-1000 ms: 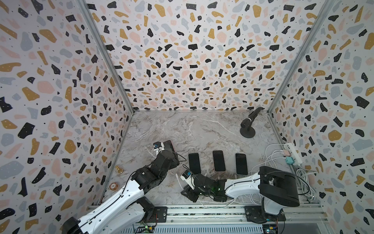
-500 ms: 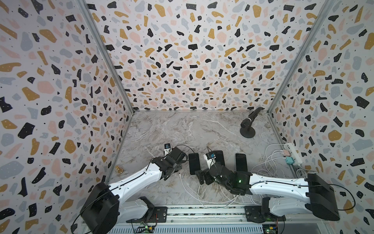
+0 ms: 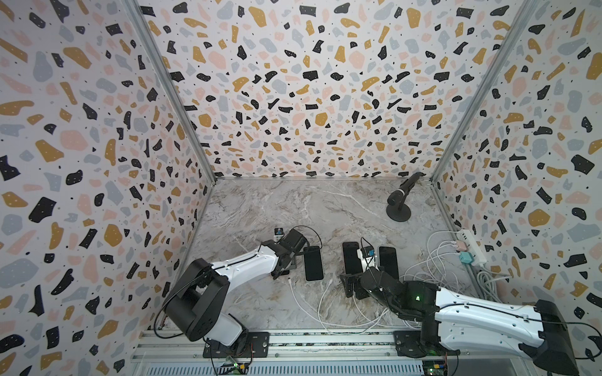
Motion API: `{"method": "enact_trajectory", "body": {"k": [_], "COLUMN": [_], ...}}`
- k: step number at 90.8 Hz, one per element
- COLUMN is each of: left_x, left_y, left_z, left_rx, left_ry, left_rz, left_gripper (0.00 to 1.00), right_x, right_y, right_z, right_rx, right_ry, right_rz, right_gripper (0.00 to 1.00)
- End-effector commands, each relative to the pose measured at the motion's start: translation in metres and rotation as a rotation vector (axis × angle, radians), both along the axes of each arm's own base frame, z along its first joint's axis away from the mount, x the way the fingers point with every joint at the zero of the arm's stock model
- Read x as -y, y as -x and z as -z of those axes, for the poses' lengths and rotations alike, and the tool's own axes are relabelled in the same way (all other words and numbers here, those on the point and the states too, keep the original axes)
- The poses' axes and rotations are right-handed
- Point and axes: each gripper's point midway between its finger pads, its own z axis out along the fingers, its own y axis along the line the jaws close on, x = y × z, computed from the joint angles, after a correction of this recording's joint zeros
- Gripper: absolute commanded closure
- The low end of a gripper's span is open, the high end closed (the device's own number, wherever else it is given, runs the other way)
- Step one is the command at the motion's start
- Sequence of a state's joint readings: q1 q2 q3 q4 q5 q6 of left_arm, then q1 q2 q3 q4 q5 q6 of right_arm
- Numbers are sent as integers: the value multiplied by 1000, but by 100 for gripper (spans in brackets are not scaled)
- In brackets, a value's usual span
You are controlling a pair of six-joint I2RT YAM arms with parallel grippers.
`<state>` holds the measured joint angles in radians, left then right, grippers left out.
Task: Unplug the charging cable from the phone
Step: Place the phone at the center of the board, then reset both arms
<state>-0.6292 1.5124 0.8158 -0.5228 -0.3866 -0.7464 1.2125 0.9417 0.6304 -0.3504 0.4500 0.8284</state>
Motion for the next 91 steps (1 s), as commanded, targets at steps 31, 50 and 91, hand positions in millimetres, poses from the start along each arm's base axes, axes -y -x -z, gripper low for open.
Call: {"method": "enact_trajectory", "body": {"k": [31,50,91], "left_x": [-8,-28,-146], "left_y": [-4,-9,-41], "left_z": [-31,-133,-214], "left_rx": [58,258,627], "left_ry": [10,5,-377], "left_rz": [-21,-50,-213], "left_gripper": [1,0,0], "right_x": [53,123,251], "right_y": [-5,-27,-87], "right_z": [-17,-73,-82], "right_rx": [2,107,240], "right_ry": [100,254,537], "right_rz": [99,280,705], "right_gripper": [0,0,1]}}
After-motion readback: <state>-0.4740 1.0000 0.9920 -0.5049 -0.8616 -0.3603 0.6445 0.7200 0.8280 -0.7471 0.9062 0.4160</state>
